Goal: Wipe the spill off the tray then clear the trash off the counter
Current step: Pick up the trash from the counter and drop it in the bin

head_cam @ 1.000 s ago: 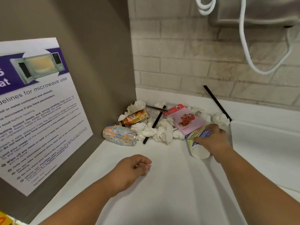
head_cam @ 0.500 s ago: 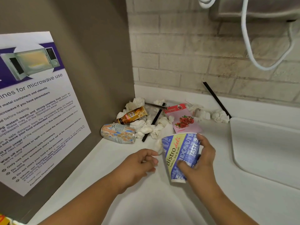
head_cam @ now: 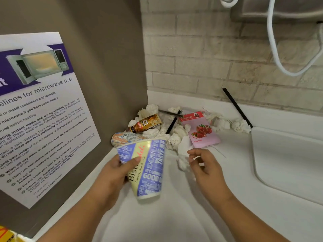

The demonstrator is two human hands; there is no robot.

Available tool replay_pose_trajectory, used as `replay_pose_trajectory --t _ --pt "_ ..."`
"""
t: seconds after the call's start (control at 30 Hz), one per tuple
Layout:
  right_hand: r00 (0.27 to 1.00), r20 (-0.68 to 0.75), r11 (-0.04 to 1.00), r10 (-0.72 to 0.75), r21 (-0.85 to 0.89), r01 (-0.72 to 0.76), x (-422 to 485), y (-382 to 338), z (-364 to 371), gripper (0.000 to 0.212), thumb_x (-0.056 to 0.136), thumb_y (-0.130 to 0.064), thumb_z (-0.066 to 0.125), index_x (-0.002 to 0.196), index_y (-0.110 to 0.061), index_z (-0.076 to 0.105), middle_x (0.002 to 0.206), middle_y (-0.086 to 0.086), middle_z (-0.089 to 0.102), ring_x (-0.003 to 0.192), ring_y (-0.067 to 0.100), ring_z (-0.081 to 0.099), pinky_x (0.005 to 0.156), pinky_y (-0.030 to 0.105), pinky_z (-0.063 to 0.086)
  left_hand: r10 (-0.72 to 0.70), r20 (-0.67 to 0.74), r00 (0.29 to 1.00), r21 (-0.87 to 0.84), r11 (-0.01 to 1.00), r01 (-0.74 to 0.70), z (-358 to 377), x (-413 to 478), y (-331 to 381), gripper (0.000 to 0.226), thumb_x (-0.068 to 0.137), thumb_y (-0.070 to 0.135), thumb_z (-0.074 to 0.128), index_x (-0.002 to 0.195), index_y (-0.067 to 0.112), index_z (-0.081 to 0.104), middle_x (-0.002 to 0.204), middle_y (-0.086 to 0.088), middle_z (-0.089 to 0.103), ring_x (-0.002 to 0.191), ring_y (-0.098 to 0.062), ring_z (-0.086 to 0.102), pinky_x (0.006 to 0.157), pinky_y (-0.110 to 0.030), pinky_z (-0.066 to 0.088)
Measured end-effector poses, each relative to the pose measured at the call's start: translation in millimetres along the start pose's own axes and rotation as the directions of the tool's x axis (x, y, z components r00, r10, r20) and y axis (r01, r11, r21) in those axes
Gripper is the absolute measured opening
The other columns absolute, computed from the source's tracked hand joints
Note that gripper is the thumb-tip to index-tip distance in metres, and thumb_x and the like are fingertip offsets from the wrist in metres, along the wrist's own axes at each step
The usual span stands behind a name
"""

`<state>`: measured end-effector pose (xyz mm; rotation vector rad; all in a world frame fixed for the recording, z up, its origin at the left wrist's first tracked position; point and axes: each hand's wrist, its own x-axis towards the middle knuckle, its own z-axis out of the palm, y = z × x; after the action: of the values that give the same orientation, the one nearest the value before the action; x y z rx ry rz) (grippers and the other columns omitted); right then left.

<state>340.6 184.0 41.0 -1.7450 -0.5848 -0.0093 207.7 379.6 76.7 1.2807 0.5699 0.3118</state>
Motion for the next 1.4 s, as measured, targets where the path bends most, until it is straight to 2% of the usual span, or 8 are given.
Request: replay_pose_trajectory --t 0.2,0.33,0.67,0.83,1.1,1.2,1.3,1.4 --pt "0.977 0.212 0.821 0.025 -0.562 0.101 22 14 1 0.028 0.086 -0.033 0.063 0.114 -0.033 0.060 0.121 -0.008 0.045 0.113 0.019 0.038 0.092 0.034 0.042 0.102 -0.224 0.969 -0.002 0.995 -0.105 -35 0 6 0.034 0.083 0.018 0.067 0.116 0.014 0.060 0.104 -0.006 0.073 0.093 -0.026 0.069 0.078 -0.037 0.051" --pt "0.931 0.353 0.675 0.090 -0.709 0.204 22 15 12 0.046 0.088 -0.042 0.059 0.131 -0.036 0.047 0.134 -0.010 0.032 0.122 0.020 0.024 0.099 0.030 0.039 0.087 -0.250 0.964 0.038 0.996 -0.080 -39 -3 -1 0.033 0.082 0.019 0.068 0.114 0.016 0.060 0.102 -0.006 0.073 0.091 -0.026 0.070 0.075 -0.036 0.053" --pt "0.961 0.223 0.601 0.166 -0.795 0.081 35 17 23 0.026 0.086 -0.029 0.059 0.112 -0.031 0.055 0.117 -0.006 0.041 0.110 0.020 0.034 0.078 0.029 0.045 0.027 -0.235 0.972 0.066 0.998 -0.012 -48 -13 -8 0.033 0.080 0.024 0.070 0.111 0.019 0.061 0.100 -0.006 0.074 0.088 -0.028 0.071 0.081 -0.044 0.055" --pt "0.974 0.205 0.726 0.100 -0.685 0.070 37 24 17 0.017 0.081 -0.007 0.055 0.094 -0.019 0.058 0.104 -0.002 0.046 0.098 0.024 0.047 0.072 0.034 0.045 -0.007 -0.228 0.974 0.036 0.999 0.016 -47 -16 -12 0.030 0.082 0.023 0.069 0.111 0.016 0.062 0.099 -0.008 0.074 0.088 -0.029 0.071 0.081 -0.044 0.055" --pt "0.983 0.174 0.798 -0.051 -0.585 0.145 58 5 19 0.032 0.087 -0.018 0.057 0.119 -0.017 0.053 0.123 0.000 0.046 0.094 0.021 0.056 0.066 0.029 0.043 -0.061 -0.179 0.982 0.033 0.997 0.068 -30 -19 -16 0.028 0.083 0.023 0.068 0.110 0.018 0.062 0.096 -0.006 0.074 0.085 -0.028 0.072 0.075 -0.040 0.056" --pt "0.957 0.277 0.736 -0.089 -0.629 0.250 71 -3 28 0.042 0.092 -0.028 0.055 0.132 -0.018 0.046 0.136 -0.001 0.043 0.111 0.022 0.054 0.079 0.032 0.045 -0.064 -0.153 0.986 0.093 0.993 0.079 -24 -21 -17 0.029 0.083 0.026 0.068 0.110 0.018 0.061 0.096 -0.006 0.074 0.085 -0.029 0.071 0.082 -0.047 0.056" --pt "0.900 0.413 0.622 0.140 -0.744 0.245 81 -3 38 0.064 0.094 -0.023 0.051 0.149 -0.019 0.019 0.153 -0.001 0.025 0.123 0.028 0.049 0.091 0.039 0.047 -0.065 -0.132 0.989 0.139 0.987 0.083 -19 -24 -15 0.029 0.083 0.027 0.068 0.110 0.018 0.061 0.094 -0.006 0.074 0.083 -0.028 0.072 0.078 -0.043 0.056" --pt "0.877 0.405 0.476 0.257 -0.843 0.250 79 5 45 0.074 0.089 -0.015 0.055 0.150 -0.019 0.012 0.147 0.003 0.026 0.113 0.029 0.055 0.078 0.036 0.050 -0.059 -0.112 0.992 0.148 0.986 0.076 -19 -28 -12 0.029 0.083 0.024 0.068 0.110 0.016 0.061 0.095 -0.007 0.074 0.084 -0.029 0.072 0.078 -0.041 0.056"
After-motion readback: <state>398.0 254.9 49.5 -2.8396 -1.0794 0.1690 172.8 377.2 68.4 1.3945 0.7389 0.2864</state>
